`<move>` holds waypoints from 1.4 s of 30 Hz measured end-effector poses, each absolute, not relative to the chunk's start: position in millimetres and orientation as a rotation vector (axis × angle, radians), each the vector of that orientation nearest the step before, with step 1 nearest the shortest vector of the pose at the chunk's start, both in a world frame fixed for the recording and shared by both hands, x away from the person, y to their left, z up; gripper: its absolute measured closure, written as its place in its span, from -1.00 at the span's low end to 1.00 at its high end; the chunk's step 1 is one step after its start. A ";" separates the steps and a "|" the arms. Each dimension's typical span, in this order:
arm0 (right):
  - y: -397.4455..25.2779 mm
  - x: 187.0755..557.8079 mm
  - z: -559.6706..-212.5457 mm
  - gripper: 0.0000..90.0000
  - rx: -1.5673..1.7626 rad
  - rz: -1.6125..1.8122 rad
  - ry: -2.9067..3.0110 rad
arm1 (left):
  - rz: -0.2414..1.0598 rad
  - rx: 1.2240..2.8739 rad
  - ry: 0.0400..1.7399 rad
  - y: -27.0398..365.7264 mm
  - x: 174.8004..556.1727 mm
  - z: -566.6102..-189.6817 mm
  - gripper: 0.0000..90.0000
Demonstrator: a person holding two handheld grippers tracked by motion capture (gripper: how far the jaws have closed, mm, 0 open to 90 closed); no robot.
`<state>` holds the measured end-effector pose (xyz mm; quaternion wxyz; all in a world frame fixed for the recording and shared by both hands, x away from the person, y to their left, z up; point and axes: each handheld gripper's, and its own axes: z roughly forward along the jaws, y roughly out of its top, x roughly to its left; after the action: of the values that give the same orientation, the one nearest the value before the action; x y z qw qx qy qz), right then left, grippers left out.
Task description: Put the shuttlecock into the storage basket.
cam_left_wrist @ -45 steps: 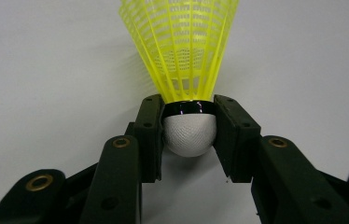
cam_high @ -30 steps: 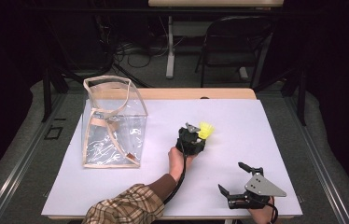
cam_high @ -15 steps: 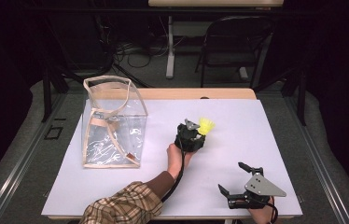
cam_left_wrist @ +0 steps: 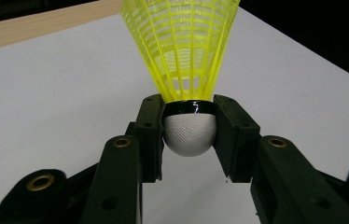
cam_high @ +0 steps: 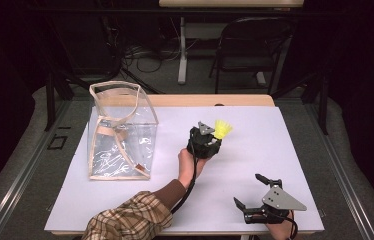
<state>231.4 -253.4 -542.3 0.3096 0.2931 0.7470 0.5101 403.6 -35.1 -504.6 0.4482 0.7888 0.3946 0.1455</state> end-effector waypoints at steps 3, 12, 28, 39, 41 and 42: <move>-253.4 231.5 -542.3 -0.99 0.775 1.347 1.974 | 0.362 1.956 0.964 -34.7 403.3 -500.2 0.44; -253.2 231.5 -542.4 -0.99 0.776 1.346 1.973 | 0.369 1.946 0.933 -32.5 401.9 -488.5 0.44; -253.0 231.5 -542.4 -0.99 0.780 1.346 1.973 | 0.389 1.932 0.884 -20.4 400.5 -472.7 0.44; -253.0 231.6 -542.5 -0.98 0.780 1.348 1.972 | 0.402 1.914 0.872 -5.9 401.6 -462.7 0.44; -253.2 231.7 -542.5 -0.98 0.780 1.347 1.973 | 0.406 1.910 0.869 -1.4 401.8 -460.0 0.44; -253.2 231.8 -542.5 -0.99 0.780 1.348 1.973 | 0.407 1.909 0.867 0.3 401.8 -459.2 0.44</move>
<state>231.8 -253.2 -542.5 0.3086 0.2953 0.7466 0.5101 401.8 0.3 -459.2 0.4820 0.7831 0.3558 0.1669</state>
